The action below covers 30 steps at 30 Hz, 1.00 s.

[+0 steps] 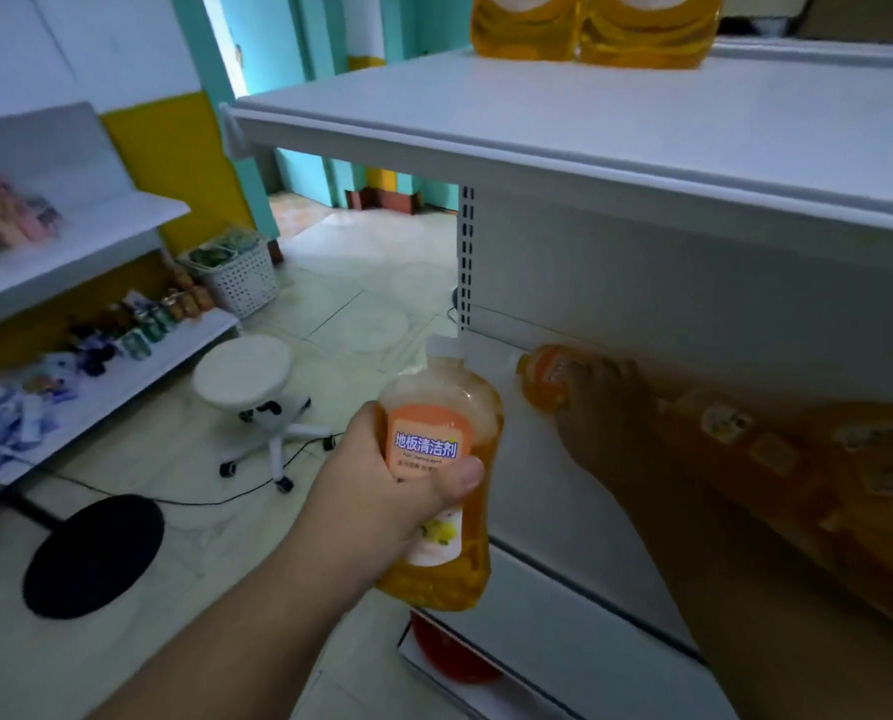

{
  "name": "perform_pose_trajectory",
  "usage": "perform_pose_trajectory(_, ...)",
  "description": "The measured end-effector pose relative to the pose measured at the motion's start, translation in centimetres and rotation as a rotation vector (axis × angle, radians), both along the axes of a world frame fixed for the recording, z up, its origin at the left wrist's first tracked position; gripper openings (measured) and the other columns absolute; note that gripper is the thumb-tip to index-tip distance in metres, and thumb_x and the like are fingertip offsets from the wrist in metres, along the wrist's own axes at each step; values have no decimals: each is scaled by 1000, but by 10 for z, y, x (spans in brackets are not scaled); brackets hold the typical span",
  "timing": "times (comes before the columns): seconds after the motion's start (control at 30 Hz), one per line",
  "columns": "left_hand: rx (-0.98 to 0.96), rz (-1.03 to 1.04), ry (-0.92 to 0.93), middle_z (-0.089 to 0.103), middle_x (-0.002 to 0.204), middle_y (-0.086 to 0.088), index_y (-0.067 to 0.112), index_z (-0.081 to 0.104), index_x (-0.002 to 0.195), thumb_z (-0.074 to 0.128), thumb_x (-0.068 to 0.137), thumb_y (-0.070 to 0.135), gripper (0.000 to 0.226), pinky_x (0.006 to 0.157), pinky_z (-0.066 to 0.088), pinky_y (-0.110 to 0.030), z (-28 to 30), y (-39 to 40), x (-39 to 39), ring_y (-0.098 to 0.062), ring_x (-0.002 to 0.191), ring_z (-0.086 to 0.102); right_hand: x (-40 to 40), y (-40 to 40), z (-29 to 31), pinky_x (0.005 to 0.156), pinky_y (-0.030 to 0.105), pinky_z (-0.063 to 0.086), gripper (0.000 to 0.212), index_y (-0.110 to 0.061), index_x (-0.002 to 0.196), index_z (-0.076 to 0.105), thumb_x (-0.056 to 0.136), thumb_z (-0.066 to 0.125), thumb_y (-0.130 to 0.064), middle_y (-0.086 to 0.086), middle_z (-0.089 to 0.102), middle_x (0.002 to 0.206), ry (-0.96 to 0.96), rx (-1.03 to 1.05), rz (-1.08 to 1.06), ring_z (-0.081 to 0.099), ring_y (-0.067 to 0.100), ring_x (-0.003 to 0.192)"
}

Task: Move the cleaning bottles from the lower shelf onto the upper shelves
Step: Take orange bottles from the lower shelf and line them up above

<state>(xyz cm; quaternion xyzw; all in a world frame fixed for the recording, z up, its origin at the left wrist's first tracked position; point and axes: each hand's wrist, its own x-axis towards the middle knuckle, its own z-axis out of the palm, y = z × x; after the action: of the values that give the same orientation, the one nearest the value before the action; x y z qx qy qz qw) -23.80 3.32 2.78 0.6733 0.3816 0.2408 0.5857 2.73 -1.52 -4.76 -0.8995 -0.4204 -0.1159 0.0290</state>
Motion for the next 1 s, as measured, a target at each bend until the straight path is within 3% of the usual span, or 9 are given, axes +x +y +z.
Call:
perform_pose_trajectory(0.07,-31,25,-11,75,94,5,34,59,110,84,40,62,79,79,61,-49,-2,-6,-6,-17,85,74,1,2,6,87,43,43,44,-23,119,53,83,58,-48,14,60,113,19,14,2,50,34,105)
perform_pose_trajectory(0.2,-31,59,-3,74,93,11,36,58,109,82,39,63,79,75,61,-42,-8,-17,-13,-13,83,73,12,1,9,94,47,40,97,-23,141,30,67,63,-77,20,50,129,320,-46,-80,48,41,116)
perform_pose_trajectory(0.27,-18,97,5,73,92,14,36,58,108,81,38,64,78,72,60,-38,-12,-22,-15,-11,82,73,13,2,5,96,45,42,114,-22,148,18,63,69,-77,18,50,134,522,-22,-106,49,40,120)
perform_pose_trajectory(0.37,-12,121,15,72,92,19,39,56,107,80,38,65,77,68,57,-30,-19,-26,-20,-6,81,72,5,1,2,85,38,45,119,-15,145,22,58,74,-75,16,56,129,548,40,-75,57,35,113)
perform_pose_trajectory(0.5,-6,108,35,73,93,11,39,56,110,80,36,70,84,75,61,-41,-23,-22,-28,-11,84,72,-22,-11,6,91,42,47,134,-18,153,10,52,77,-76,14,53,136,587,108,-65,57,34,117)
perform_pose_trajectory(0.67,50,51,1,74,92,7,35,57,111,78,25,83,101,79,61,-46,-19,-8,-50,-14,84,73,-85,-35,24,88,39,48,130,-34,149,17,41,73,-81,-1,51,139,699,322,-58,57,25,117)
perform_pose_trajectory(0.8,99,-14,-23,72,89,17,39,55,106,81,33,72,84,69,59,-36,-19,12,-80,-7,80,71,-147,-58,43,68,21,45,105,-54,127,28,37,78,-74,-29,53,110,822,697,-19,59,1,95)
perform_pose_trajectory(0.9,180,-55,-20,68,90,26,43,52,105,77,36,74,79,56,50,-16,-16,23,-111,4,79,67,-196,-74,58,63,14,49,106,-52,128,32,37,83,-70,-27,55,108,907,924,6,61,-3,93)
perform_pose_trajectory(1.0,192,-69,-35,69,93,12,44,51,106,80,38,76,80,63,52,-26,-9,31,-133,-8,81,69,-241,-88,82,66,17,55,101,-60,126,34,39,85,-69,-30,57,109,939,1075,76,61,-4,99)
